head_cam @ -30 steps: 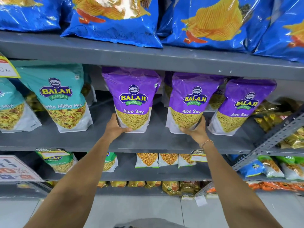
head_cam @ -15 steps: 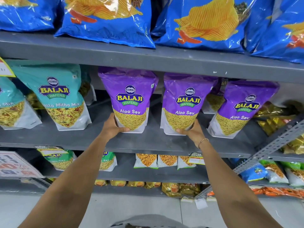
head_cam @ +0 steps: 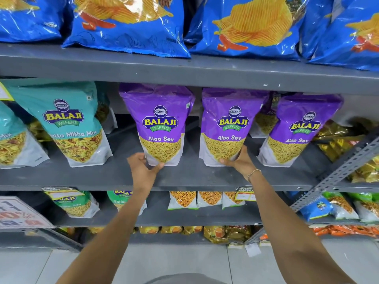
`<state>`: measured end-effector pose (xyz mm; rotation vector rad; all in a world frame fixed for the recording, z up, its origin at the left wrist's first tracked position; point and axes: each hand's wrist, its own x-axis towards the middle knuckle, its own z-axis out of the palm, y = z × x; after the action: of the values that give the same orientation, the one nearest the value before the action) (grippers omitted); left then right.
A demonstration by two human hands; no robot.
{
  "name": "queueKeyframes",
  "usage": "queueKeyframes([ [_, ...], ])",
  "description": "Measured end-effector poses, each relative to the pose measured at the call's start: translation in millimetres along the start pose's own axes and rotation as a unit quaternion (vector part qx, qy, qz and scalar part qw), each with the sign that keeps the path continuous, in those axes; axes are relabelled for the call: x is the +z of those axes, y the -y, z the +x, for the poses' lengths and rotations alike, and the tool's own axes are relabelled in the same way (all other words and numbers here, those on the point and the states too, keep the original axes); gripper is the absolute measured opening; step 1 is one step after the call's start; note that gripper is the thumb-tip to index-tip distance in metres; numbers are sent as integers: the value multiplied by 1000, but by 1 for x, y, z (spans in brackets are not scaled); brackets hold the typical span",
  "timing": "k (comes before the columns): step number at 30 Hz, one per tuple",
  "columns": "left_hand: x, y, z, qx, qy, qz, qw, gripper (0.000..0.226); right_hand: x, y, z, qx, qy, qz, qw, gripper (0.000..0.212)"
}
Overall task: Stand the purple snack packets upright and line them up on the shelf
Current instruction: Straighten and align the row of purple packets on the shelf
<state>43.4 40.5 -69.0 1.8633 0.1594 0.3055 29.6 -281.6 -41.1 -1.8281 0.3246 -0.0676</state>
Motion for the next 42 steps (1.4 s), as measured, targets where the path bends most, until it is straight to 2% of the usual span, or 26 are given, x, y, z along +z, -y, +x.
queueKeyframes([
  [1,9,-1,-16,20,-14,12,1000,46,0,-2,0,2,1,-10,1000,95],
  [3,31,-10,-40,60,61,45,995,30,-6,-9,-2,-4,-27,-28,999,88],
  [5,60,-27,-51,90,176,56,979,27,-22,-16,-2,-24,-102,-43,994,52],
  [6,76,-38,-53,99,206,49,972,33,-33,-17,-5,-49,-142,-35,988,27],
  [7,86,-46,-50,106,212,35,971,50,-38,-18,-6,-72,-205,-44,975,17],
  [8,102,-56,-48,109,201,19,973,71,-52,-13,-11,-90,-263,-58,959,20],
  [10,124,-72,-41,88,169,7,982,107,-77,-8,-20,-134,-333,-45,932,11],
  [12,136,-75,-28,58,166,20,984,120,-102,-9,-23,-166,-407,-26,898,5],
  [14,146,-71,-22,41,183,16,982,119,-134,-15,-20,-190,-461,-10,867,23],
  [16,150,-64,-21,24,196,20,980,104,-160,-24,-11,-177,-445,9,878,46],
  [17,151,-59,-21,18,196,34,980,93,-168,-30,-4,-140,-404,19,904,59],
  [19,155,-53,-24,4,185,56,981,81,-182,-42,8,-63,-272,34,960,81],
  [21,161,-52,-28,-5,164,63,984,80,-193,-54,13,-43,-148,14,988,86],
  [23,164,-54,-30,-6,147,74,986,78,-199,-60,13,-65,-99,4,993,74],
  [25,167,-57,-31,-4,132,88,987,75,-202,-62,13,-96,-95,19,991,67],
  [29,168,-62,-33,-9,129,90,988,72,-201,-61,15,-106,-97,39,989,66],
  [33,166,-63,-34,-15,133,75,988,74,-197,-65,18,-78,-108,37,990,83],
  [42,164,-64,-35,-32,167,75,983,77,-201,-65,14,-26,-81,14,996,91],
])
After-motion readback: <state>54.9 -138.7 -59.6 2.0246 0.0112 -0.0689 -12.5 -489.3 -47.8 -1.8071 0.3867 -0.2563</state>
